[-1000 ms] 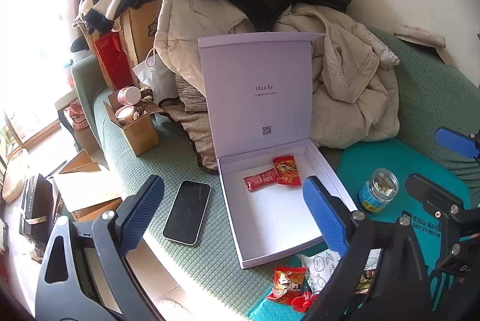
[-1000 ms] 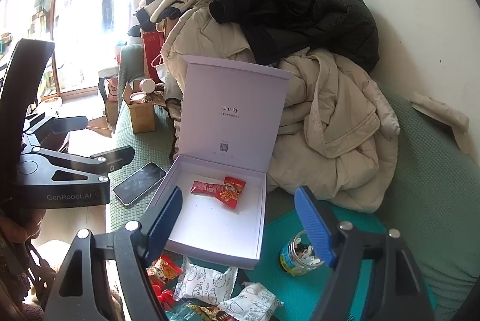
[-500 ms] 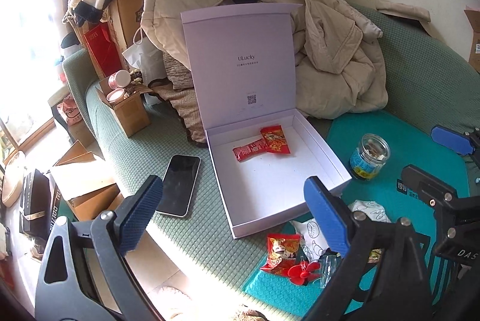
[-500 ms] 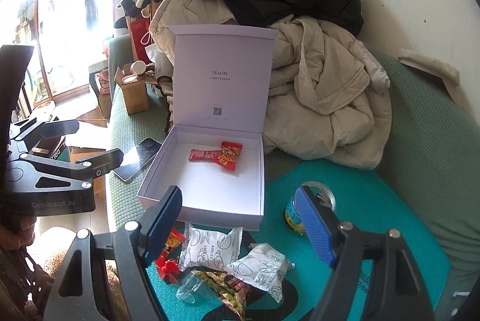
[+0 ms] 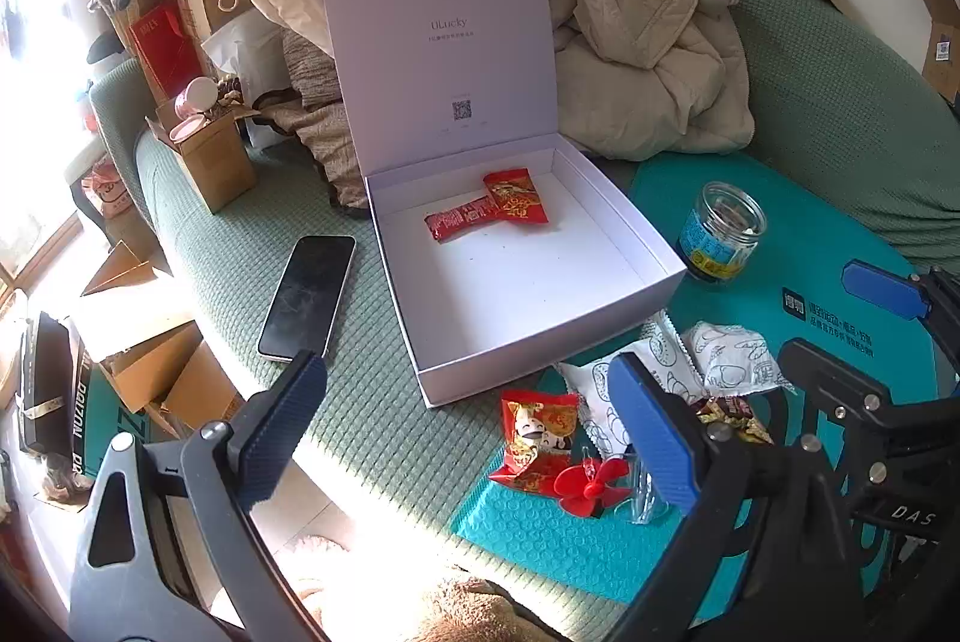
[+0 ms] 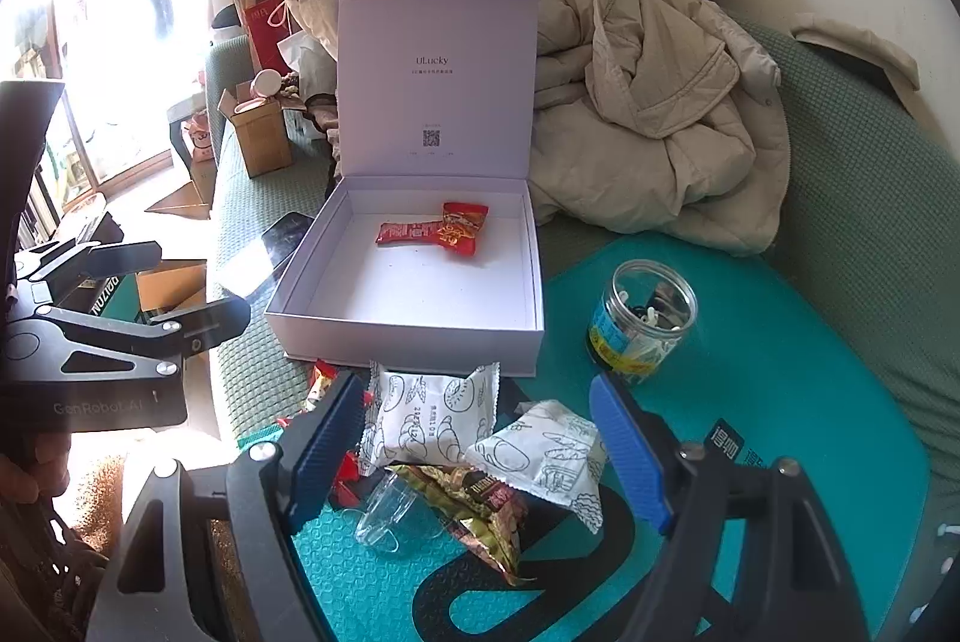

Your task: Organize objects

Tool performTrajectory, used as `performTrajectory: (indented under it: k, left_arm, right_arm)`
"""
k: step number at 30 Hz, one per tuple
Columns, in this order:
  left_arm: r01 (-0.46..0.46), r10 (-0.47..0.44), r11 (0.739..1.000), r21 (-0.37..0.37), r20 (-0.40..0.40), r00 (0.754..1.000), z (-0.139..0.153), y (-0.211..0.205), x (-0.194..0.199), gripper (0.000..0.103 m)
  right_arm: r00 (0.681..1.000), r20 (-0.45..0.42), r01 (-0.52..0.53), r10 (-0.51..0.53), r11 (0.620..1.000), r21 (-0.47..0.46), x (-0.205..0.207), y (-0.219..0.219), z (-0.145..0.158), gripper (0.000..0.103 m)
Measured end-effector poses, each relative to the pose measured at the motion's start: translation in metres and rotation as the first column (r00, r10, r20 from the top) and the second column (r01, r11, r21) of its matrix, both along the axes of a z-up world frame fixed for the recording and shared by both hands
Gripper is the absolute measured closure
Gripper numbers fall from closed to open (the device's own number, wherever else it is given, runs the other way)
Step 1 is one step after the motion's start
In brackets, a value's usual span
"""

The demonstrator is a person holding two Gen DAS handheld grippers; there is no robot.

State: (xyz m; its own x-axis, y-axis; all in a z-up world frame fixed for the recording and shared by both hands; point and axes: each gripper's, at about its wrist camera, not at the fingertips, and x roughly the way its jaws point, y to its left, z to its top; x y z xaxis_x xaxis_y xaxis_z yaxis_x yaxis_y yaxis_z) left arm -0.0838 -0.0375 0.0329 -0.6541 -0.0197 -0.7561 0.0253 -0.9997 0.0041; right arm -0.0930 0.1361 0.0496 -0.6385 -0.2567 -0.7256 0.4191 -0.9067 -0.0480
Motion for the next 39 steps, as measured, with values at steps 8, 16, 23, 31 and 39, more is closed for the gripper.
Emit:
performTrajectory:
  k: [8, 16, 23, 31, 39]
  left_arm:
    - [0.009, -0.008, 1.0, -0.006, 0.067, 0.998, -0.029, 0.002, 0.001, 0.008]
    - [0.031, -0.032, 0.999, 0.008, 0.126, 0.992, -0.054, 0.008, 0.002, 0.008]
    - [0.048, -0.05, 0.999, 0.019, 0.162, 0.985, -0.072, 0.011, 0.004, 0.008]
    - [0.054, -0.06, 0.998, 0.031, 0.213, 0.975, -0.09, 0.009, 0.002, 0.008]
    - [0.056, -0.067, 0.997, 0.054, 0.223, 0.973, -0.095, 0.004, 0.009, 0.008]
  right_arm:
    - [0.998, 0.063, 0.01, -0.01, 1.0, 0.006, 0.005, 0.001, -0.032, 0.024]
    - [0.994, 0.107, 0.027, -0.024, 0.999, -0.032, 0.009, 0.01, -0.052, 0.024]
    - [0.989, 0.148, 0.027, -0.016, 0.997, -0.074, 0.017, 0.016, -0.066, 0.024]
    - [0.976, 0.219, 0.027, 0.008, 0.988, -0.152, 0.031, 0.019, -0.082, 0.024]
    - [0.982, 0.189, 0.001, 0.03, 0.987, -0.161, 0.05, 0.02, -0.076, 0.024]
